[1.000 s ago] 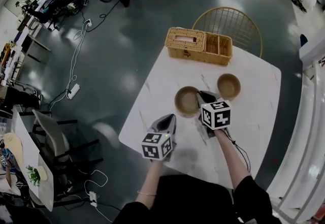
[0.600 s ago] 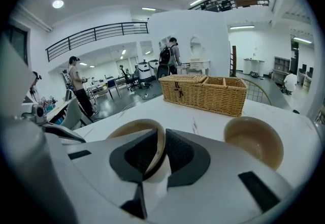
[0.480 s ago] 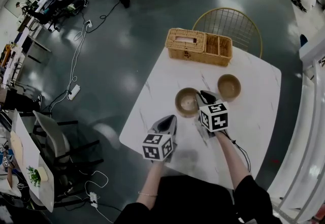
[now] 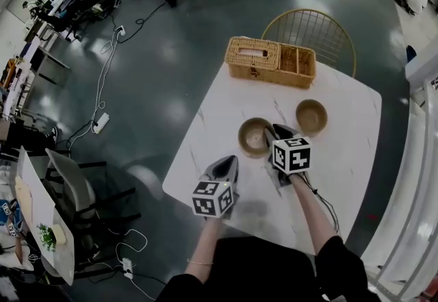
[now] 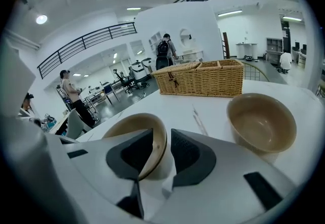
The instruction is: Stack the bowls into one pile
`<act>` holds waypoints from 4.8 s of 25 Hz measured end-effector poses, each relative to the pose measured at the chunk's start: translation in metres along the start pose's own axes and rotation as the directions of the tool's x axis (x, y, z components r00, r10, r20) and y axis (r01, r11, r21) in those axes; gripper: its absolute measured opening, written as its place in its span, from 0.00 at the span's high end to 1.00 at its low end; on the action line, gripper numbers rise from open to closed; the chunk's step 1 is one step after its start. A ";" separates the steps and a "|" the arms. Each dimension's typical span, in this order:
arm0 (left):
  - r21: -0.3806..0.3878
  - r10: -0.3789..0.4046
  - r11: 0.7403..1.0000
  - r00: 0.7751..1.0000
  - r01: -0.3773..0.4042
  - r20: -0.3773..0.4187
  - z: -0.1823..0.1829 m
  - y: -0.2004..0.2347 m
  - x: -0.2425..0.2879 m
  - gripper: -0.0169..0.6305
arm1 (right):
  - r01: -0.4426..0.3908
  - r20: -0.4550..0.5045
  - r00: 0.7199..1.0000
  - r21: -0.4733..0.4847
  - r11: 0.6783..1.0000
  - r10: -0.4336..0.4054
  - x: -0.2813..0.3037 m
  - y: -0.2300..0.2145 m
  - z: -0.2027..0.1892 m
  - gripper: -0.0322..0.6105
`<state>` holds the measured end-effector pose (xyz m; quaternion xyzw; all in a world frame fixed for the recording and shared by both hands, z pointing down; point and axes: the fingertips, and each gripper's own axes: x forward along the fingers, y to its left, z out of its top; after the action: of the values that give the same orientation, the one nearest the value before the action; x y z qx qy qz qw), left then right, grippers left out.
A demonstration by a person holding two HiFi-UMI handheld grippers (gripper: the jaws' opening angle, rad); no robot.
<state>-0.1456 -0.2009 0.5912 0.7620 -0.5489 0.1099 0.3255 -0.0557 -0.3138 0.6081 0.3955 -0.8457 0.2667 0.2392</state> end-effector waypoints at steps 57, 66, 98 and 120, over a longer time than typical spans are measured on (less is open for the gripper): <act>0.096 -0.124 0.987 0.992 0.126 -0.034 0.021 -0.049 0.037 0.95 | 0.221 0.187 0.927 0.428 0.876 -0.325 -0.087 -0.154 0.047 0.89; 0.092 -0.114 0.989 0.993 0.118 -0.040 0.018 -0.046 0.038 0.95 | 0.243 0.175 0.907 0.523 0.817 -0.382 -0.090 -0.175 0.032 0.89; 0.121 -0.115 0.986 0.993 0.113 0.011 0.032 -0.048 0.028 0.95 | 0.309 0.231 0.882 0.372 0.875 -0.410 -0.104 -0.166 0.026 0.83; 0.269 -0.277 0.939 0.935 0.215 0.221 0.100 -0.114 -0.044 0.95 | 0.107 0.504 0.849 0.136 0.985 -0.162 -0.252 -0.053 0.029 0.92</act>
<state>-0.0773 -0.2076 0.4488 0.8666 -0.4683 0.0345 0.1688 0.1248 -0.2245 0.4456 0.5220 -0.8343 0.1774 0.0031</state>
